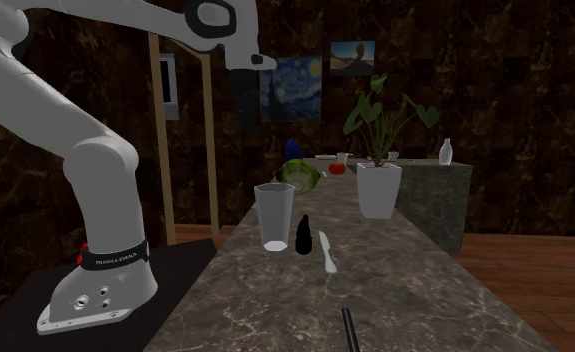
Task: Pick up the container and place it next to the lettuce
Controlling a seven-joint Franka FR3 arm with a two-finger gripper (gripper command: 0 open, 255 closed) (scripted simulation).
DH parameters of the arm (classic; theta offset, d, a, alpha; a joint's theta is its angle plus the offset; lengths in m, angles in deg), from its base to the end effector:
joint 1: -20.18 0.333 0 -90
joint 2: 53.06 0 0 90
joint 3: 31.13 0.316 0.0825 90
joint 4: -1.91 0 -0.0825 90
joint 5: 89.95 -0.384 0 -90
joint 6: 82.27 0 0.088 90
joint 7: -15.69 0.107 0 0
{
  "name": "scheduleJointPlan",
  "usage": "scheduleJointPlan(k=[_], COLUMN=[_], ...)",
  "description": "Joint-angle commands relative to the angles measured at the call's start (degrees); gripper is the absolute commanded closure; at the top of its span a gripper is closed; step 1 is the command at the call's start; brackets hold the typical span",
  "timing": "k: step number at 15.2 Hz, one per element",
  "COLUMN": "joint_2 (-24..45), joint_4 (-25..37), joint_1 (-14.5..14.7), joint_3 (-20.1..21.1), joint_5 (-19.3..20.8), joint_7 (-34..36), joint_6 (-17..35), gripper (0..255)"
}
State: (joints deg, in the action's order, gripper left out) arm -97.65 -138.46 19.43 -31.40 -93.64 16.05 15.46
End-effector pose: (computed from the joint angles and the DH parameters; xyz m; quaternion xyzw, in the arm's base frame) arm 0.3189 0.0001 0.5556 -0.9992 0.0152 -0.0172 0.0335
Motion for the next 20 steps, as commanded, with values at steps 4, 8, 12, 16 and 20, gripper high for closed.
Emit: scheduleJointPlan(k=[4, 8, 12, 16, 20], joint_2=[3.3, 8.8, 15.5, 18.1, 19.7], joint_4=[-2.8, -5.7, -7.5, -9.3, -11.3], joint_1=[-1.4, -3.4, -5.9, -6.6, -6.9], joint_3=[1.2, 2.6, 3.9, 4.1, 4.0], joint_5=[1.6, 4.1, 7.1, 8.2, 8.5], joint_7=[2.2, 5.5, 9.3, 10.4, 10.6], joint_6=[5.4, 12.6, 19.6, 23.8, 27.4], gripper=[0, 0, 0, 0, 0])
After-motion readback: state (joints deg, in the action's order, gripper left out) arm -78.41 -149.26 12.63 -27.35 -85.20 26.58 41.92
